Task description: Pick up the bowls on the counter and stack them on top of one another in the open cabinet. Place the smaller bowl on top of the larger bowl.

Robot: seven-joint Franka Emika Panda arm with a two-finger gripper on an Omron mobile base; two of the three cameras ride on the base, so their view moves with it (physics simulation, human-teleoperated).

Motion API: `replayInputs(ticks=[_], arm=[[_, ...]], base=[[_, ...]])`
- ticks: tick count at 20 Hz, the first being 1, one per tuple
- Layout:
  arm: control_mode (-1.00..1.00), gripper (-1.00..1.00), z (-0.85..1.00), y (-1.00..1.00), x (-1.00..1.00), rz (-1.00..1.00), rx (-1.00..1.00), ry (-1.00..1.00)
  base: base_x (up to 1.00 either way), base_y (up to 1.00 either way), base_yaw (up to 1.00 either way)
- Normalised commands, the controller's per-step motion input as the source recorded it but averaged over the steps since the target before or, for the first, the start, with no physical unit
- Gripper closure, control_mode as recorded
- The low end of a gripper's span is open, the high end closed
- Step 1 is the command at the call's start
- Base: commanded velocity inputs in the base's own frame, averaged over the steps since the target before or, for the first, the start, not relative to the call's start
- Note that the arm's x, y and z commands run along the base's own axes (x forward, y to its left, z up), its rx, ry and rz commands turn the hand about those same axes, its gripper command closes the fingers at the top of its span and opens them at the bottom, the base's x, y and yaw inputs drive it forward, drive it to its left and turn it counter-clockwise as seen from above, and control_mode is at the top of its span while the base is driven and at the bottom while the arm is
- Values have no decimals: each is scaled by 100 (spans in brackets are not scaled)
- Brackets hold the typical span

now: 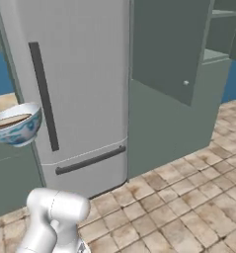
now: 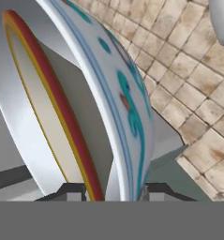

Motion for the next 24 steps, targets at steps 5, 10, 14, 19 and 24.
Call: replayInputs(ticks=[5, 10, 14, 19, 24], arm=[[100, 100, 0, 0, 0, 0, 0, 0], [100, 100, 0, 0, 0, 0, 0, 0], [100, 100, 0, 0, 0, 0, 0, 0], [100, 100, 0, 0, 0, 0, 0, 0], [100, 100, 0, 0, 0, 0, 0, 0]], base=[[-2, -81, -36], [0, -85, -36], [0, -85, -38], [0, -86, -38], [0, -85, -36]])
